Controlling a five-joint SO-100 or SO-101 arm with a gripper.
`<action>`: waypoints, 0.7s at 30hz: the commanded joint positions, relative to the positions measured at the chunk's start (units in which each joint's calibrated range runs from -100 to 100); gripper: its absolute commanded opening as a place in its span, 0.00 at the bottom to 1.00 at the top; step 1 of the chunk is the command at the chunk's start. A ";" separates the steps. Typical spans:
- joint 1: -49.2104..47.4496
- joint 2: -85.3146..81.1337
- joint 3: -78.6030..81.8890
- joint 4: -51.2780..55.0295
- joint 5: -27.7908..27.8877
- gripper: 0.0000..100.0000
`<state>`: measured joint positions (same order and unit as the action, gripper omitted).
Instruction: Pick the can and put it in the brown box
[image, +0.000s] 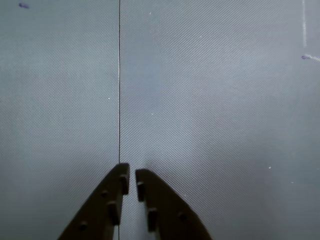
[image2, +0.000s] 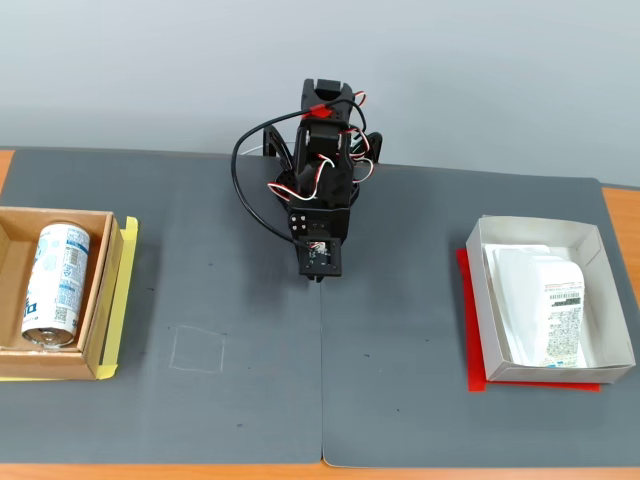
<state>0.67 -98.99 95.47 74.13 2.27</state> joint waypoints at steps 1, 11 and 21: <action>-0.75 -0.68 -3.07 0.45 -0.19 0.02; -2.53 -0.68 -3.07 0.45 -0.08 0.02; -1.80 -0.42 -3.25 0.19 0.18 0.02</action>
<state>-1.48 -99.07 95.47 74.39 2.27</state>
